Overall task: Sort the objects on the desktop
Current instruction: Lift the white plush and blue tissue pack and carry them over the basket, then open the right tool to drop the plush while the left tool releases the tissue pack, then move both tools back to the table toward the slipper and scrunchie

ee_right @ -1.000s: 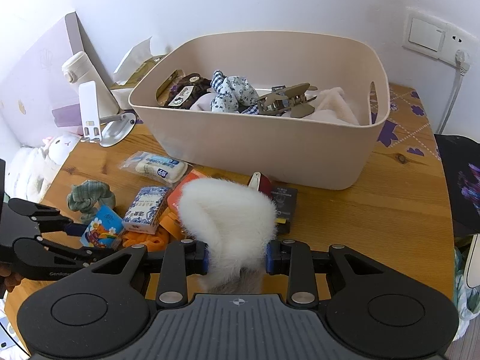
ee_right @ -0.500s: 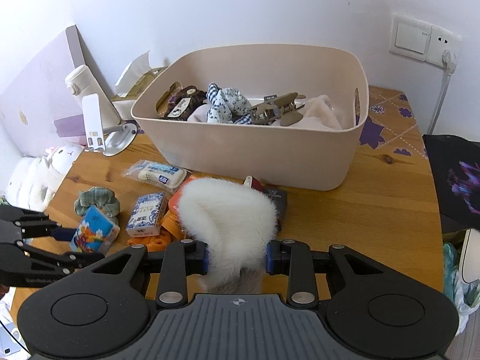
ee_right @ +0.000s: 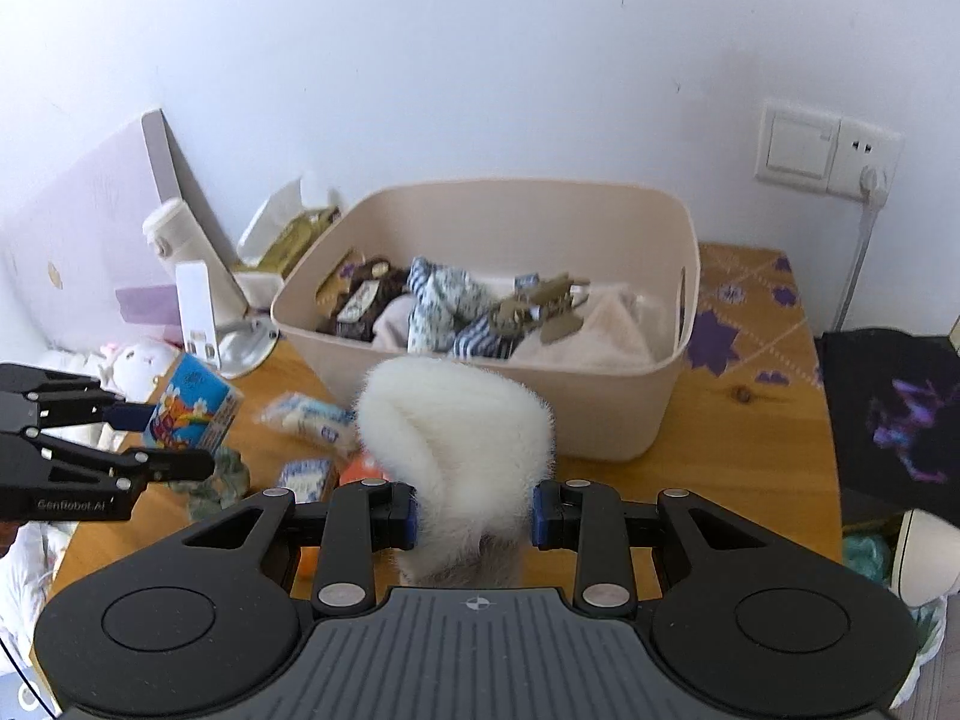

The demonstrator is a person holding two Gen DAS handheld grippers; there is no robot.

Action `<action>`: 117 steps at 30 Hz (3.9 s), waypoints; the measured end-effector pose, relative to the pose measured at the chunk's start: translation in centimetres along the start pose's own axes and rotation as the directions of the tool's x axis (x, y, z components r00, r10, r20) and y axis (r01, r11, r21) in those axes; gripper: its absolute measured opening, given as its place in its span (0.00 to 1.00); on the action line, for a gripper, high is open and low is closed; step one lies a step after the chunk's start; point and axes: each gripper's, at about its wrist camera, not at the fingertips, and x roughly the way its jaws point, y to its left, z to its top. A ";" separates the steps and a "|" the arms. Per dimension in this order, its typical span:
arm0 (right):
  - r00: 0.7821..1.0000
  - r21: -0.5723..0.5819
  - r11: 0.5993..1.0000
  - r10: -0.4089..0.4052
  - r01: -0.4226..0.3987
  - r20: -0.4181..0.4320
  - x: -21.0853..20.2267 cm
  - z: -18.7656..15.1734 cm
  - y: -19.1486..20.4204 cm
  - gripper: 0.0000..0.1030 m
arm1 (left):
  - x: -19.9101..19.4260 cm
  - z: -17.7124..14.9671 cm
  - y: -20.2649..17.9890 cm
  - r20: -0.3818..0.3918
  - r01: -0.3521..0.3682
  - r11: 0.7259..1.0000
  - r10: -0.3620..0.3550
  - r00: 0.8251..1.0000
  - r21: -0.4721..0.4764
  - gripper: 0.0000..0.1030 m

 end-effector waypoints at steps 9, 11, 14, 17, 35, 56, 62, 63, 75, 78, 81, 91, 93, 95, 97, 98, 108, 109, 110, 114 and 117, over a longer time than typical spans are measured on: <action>0.999 0.002 1.000 -0.012 0.012 0.053 -0.9 1.8 -0.9 0.29 | 0.7 4.5 0.0 0.069 -0.022 0.999 0.020 0.997 0.035 0.42; 0.998 0.014 1.000 -0.010 0.009 0.061 -0.8 2.2 -1.3 0.29 | 1.1 5.4 -0.1 0.076 -0.025 0.999 0.022 0.997 0.037 0.42; 0.997 0.002 1.000 -0.023 0.023 0.070 -0.5 3.1 -1.6 0.29 | 1.8 6.5 -0.3 0.079 -0.030 0.999 0.026 0.996 0.039 0.42; 0.996 -0.002 1.000 -0.025 0.025 0.081 -0.3 4.1 -1.9 0.29 | 2.4 7.3 -0.5 0.082 -0.032 0.998 0.027 0.996 0.056 0.42; 0.992 0.036 0.996 -0.081 0.078 0.101 2.9 7.7 -5.2 0.29 | 9.8 11.4 -0.9 -0.003 -0.098 0.994 0.098 0.995 0.051 0.42; 0.994 0.069 0.992 -0.103 0.106 -0.046 9.4 7.0 -5.7 0.51 | 13.8 9.2 0.9 -0.167 -0.145 0.989 0.142 0.976 -0.002 0.45; 0.992 0.026 0.993 -0.113 0.114 -0.052 8.8 6.4 -4.8 0.74 | 12.5 9.2 1.0 -0.130 -0.141 0.990 0.138 0.982 -0.014 0.69; 0.992 0.034 0.992 -0.116 0.118 -0.047 8.5 6.4 -4.7 0.78 | 12.3 9.1 0.9 -0.125 -0.139 0.990 0.136 0.983 -0.015 0.71; 0.995 0.109 0.990 -0.095 0.094 0.009 5.9 5.7 -3.8 1.00 | 9.5 8.7 1.1 -0.061 -0.162 0.985 0.159 0.985 -0.051 0.79; 0.995 0.108 0.990 -0.097 0.095 0.016 5.3 5.4 -3.5 1.00 | 8.7 8.5 1.0 -0.052 -0.176 0.984 0.173 0.983 -0.042 0.79; 0.995 0.106 0.990 -0.098 0.095 0.019 4.8 5.1 -3.3 1.00 | 7.7 8.2 1.2 -0.044 -0.182 0.982 0.180 0.983 -0.046 0.79; 0.995 0.110 0.990 -0.095 0.093 0.014 3.7 3.3 -2.3 1.00 | 4.7 6.1 2.9 -0.059 -0.223 0.968 0.218 0.974 -0.112 0.79; 0.996 0.116 0.989 -0.093 0.092 0.006 3.8 2.8 -2.1 1.00 | 4.4 5.4 3.4 -0.081 -0.233 0.966 0.224 0.971 -0.116 0.79; 0.996 0.113 0.990 -0.089 0.089 -0.007 4.0 2.1 -1.9 1.00 | 4.3 4.6 3.8 -0.101 -0.238 0.962 0.226 0.969 -0.132 0.79; 0.995 0.104 0.990 -0.092 0.094 -0.025 4.3 1.4 -1.6 1.00 | 4.3 3.8 4.3 -0.121 -0.246 0.958 0.229 0.966 -0.147 0.79; 0.995 0.103 0.990 -0.091 0.094 -0.033 4.4 1.1 -1.5 1.00 | 4.3 3.4 4.5 -0.129 -0.250 0.956 0.231 0.964 -0.154 0.79; 0.991 0.123 0.988 -0.076 0.090 -0.111 6.1 -1.5 -0.9 1.00 | 4.6 -1.1 5.8 -0.231 -0.266 0.947 0.222 0.947 -0.181 0.79; 0.990 0.123 0.988 -0.076 0.091 -0.116 6.2 -1.6 -0.9 1.00 | 4.7 -1.5 5.9 -0.240 -0.266 0.946 0.220 0.945 -0.183 0.79; 0.990 0.120 0.989 -0.077 0.092 -0.121 6.3 -1.8 -0.8 1.00 | 4.7 -1.9 5.9 -0.249 -0.266 0.946 0.217 0.944 -0.183 0.79; 0.986 0.115 0.989 -0.078 0.096 -0.150 6.8 -2.3 -0.5 1.00 | 5.0 -3.3 6.1 -0.282 -0.272 0.943 0.213 0.935 -0.190 0.79; 0.982 0.116 0.989 -0.072 0.093 -0.173 7.5 -2.8 -0.3 1.00 | 5.2 -4.3 6.5 -0.307 -0.281 0.937 0.211 0.928 -0.207 0.79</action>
